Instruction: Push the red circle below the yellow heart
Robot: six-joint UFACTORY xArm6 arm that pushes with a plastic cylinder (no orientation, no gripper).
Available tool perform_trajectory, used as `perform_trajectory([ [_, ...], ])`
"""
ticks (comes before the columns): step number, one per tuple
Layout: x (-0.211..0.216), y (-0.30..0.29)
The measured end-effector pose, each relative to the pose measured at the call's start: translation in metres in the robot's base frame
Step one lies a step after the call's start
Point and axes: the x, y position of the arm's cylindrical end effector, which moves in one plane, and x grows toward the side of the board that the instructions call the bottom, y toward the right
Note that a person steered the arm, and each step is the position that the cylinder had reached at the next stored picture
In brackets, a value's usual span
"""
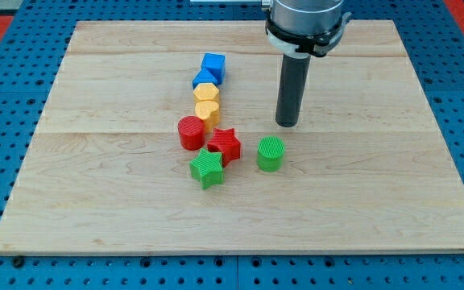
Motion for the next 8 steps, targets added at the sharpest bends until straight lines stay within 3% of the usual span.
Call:
perform_trajectory([
  [2, 0.056, -0.002],
  [4, 0.056, -0.002],
  [6, 0.120, -0.005],
  [8, 0.120, -0.075],
])
